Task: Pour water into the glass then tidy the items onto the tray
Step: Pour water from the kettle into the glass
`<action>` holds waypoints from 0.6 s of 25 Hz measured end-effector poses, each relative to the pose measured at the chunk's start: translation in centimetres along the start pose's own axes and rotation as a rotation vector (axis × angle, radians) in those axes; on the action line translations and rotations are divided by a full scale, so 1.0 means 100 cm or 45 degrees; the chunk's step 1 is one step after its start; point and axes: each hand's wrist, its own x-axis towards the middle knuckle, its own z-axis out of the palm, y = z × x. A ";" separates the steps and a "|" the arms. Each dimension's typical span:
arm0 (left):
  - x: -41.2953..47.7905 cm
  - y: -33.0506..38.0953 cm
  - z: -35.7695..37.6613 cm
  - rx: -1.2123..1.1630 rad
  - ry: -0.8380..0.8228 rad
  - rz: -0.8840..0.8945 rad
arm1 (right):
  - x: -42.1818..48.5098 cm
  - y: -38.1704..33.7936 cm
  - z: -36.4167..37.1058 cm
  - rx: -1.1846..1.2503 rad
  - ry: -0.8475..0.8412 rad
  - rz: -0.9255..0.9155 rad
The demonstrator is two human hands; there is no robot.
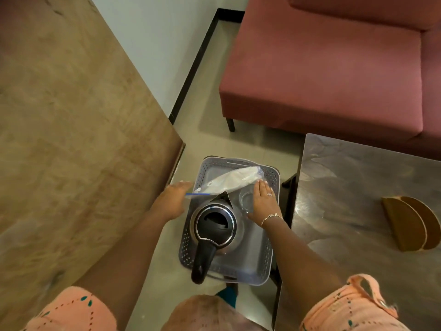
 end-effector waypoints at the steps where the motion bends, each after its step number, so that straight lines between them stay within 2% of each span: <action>1: 0.000 -0.001 0.004 -0.040 -0.011 0.044 | 0.003 -0.001 0.003 -0.011 0.024 0.005; 4: 0.007 0.003 0.002 -0.082 0.037 0.097 | 0.010 -0.005 0.009 -0.005 0.066 0.020; 10: 0.020 0.027 -0.032 0.035 0.192 0.170 | 0.006 0.000 0.010 0.019 0.149 -0.008; 15: 0.043 0.069 -0.082 0.496 0.069 0.348 | -0.019 0.014 0.007 0.026 0.164 -0.037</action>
